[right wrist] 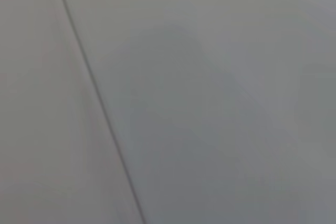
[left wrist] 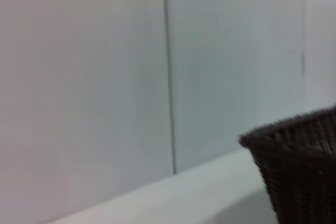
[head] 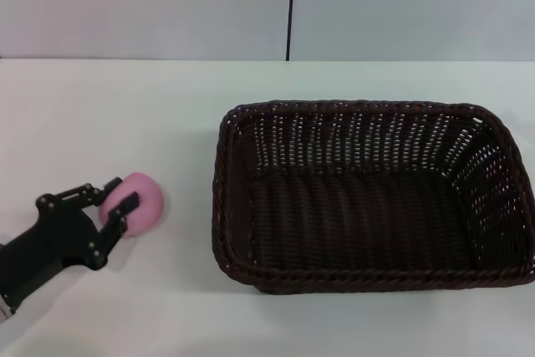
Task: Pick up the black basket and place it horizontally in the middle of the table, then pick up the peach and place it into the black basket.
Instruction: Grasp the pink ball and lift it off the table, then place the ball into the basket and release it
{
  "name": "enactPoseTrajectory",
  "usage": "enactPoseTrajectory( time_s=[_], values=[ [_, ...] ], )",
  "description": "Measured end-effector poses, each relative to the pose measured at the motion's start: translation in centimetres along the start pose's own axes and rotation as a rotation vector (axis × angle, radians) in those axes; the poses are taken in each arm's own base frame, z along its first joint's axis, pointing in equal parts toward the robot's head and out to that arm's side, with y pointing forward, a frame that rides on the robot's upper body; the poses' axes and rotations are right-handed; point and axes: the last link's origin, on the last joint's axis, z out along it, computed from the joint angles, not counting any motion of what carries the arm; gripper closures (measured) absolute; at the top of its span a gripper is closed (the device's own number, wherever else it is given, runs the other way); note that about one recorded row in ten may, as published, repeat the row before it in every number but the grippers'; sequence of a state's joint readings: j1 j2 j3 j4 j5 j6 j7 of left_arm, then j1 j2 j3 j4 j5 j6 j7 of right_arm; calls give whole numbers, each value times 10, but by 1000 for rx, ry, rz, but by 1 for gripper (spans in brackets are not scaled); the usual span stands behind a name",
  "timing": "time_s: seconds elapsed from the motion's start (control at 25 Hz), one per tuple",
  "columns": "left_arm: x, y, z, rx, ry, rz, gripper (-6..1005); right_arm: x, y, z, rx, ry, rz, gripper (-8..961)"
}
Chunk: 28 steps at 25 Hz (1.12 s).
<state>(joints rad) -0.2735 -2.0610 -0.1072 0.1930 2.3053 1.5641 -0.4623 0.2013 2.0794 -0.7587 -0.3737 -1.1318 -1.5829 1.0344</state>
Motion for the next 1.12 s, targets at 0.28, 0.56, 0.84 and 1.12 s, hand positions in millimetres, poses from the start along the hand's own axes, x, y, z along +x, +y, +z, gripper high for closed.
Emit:
enactPoseTrajectory(
  time_s=[0.28,0.56,0.84,1.12],
  values=[
    [21,-12,-11,76,147,-64,767,-7,-3,-15,45,-61,7,375],
    [56,-7,1,-41,350,-82,821,-9,1,-15,15,-85,10,375],
    [77,25,64,-316,399,-143,883,-9,7,-14,-14,-104,27,375],
    [76,61,106,-451,328,-120,937,-8,10,-16,-26,-113,40,375]
  ],
)
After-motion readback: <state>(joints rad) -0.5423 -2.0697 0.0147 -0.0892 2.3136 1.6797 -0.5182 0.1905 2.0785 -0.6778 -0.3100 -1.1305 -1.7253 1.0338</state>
